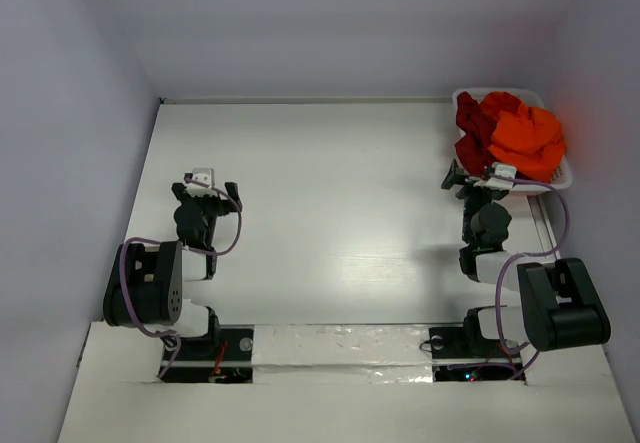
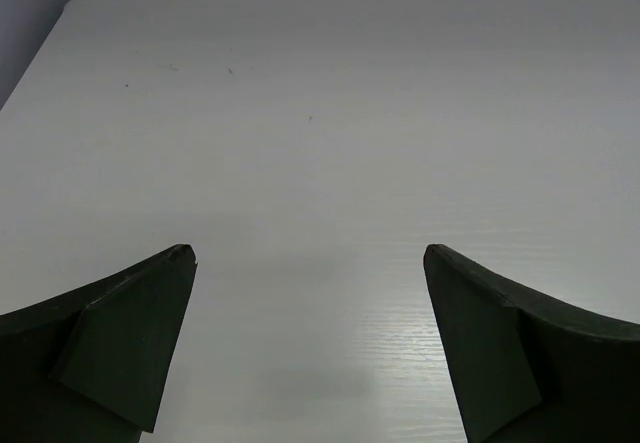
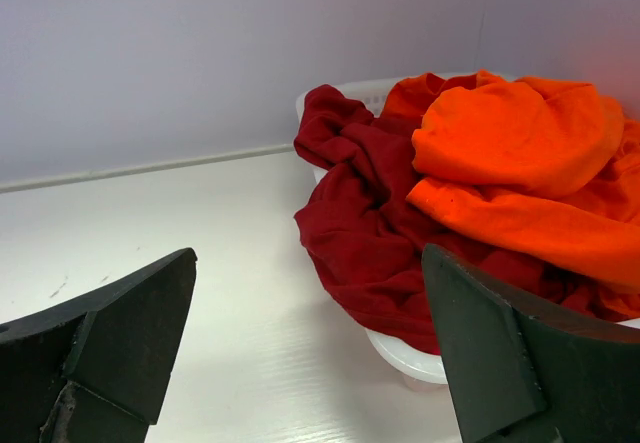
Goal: Fold and stack the t-shirts
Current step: Grab crumpled tshirt from bin with the right arm
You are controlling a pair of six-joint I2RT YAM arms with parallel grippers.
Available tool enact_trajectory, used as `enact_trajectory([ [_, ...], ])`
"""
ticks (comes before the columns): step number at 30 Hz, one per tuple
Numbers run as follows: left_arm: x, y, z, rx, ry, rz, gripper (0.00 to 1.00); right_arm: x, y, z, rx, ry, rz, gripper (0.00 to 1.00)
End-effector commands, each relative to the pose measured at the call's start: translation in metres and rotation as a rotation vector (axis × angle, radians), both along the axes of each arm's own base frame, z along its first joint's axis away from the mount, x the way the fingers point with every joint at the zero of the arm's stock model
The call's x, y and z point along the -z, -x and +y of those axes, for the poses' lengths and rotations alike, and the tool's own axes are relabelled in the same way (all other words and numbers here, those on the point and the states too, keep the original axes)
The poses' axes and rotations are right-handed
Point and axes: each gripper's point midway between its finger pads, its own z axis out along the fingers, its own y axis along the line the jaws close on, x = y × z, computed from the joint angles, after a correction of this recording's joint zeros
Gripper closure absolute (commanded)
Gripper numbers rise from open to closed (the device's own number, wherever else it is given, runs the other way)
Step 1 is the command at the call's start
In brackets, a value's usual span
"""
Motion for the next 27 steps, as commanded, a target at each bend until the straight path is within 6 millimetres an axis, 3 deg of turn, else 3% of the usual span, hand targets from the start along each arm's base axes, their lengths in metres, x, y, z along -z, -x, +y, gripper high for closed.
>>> enact_trajectory([
  [1, -0.062, -0.008, -0.001, 0.012, 0.003, -0.245, 0.01, -0.043, 0.001, -0.002, 0.004, -0.011, -0.151, 0.00],
  [12, -0.060, -0.010, 0.005, -0.035, 0.023, -0.226, 0.01, -0.042, -0.001, -0.002, 0.006, -0.020, -0.139, 0.00],
  [13, -0.070, -0.018, 0.019, -0.132, 0.038, -0.233, 0.01, -0.043, 0.001, -0.008, 0.040, -0.033, -0.146, 0.00],
  [14, -0.076, -0.024, 0.019, -0.142, 0.039, -0.220, 0.01, -0.039, 0.002, -0.014, 0.071, -0.063, -0.132, 0.00],
  [15, -0.052, -0.030, 0.023, -0.171, 0.028, -0.058, 0.01, -0.050, 0.006, -0.020, 0.101, -0.098, -0.148, 0.00],
  [16, -0.095, -0.058, 0.028, -0.225, 0.065, -0.086, 0.01, -0.052, 0.005, -0.028, 0.155, -0.117, -0.112, 0.00],
  [17, -0.100, -0.066, 0.031, -0.259, 0.096, -0.049, 0.01, -0.061, -0.010, -0.030, 0.180, -0.137, -0.010, 0.00],
  [18, -0.092, -0.070, 0.030, -0.276, 0.150, 0.036, 0.01, -0.077, -0.015, -0.033, 0.202, -0.122, 0.009, 0.00],
  [19, -0.131, -0.085, 0.022, -0.246, 0.212, -0.010, 0.01, -0.092, -0.019, -0.036, 0.225, -0.115, 0.018, 0.00],
  [20, -0.143, -0.089, 0.013, -0.201, 0.245, -0.012, 0.01, -0.119, -0.027, -0.033, 0.209, -0.148, 0.023, 0.00],
  [21, -0.149, -0.089, -0.002, -0.139, 0.249, 0.016, 0.01, -0.131, -0.026, -0.034, 0.220, -0.182, 0.024, 0.00],
  [22, -0.177, -0.092, -0.022, -0.018, 0.243, -0.002, 0.01, -0.143, -0.028, -0.032, 0.210, -0.220, 0.027, 0.00],
  [23, -0.183, -0.090, -0.034, 0.040, 0.181, 0.004, 0.01, -0.138, -0.029, -0.030, 0.207, -0.237, 0.088, 0.00],
  [24, -0.195, -0.083, -0.043, 0.066, 0.175, -0.003, 0.01, -0.171, -0.031, -0.023, 0.165, -0.234, 0.072, 0.00],
  [26, -0.212, -0.071, -0.030, -0.001, 0.187, -0.058, 0.01, -0.164, -0.036, -0.020, 0.166, -0.235, 0.183, 0.00],
  [27, -0.240, -0.055, -0.020, -0.071, 0.291, -0.144, 0.01, -0.182, -0.034, -0.025, 0.195, -0.273, 0.155, 0.00],
])
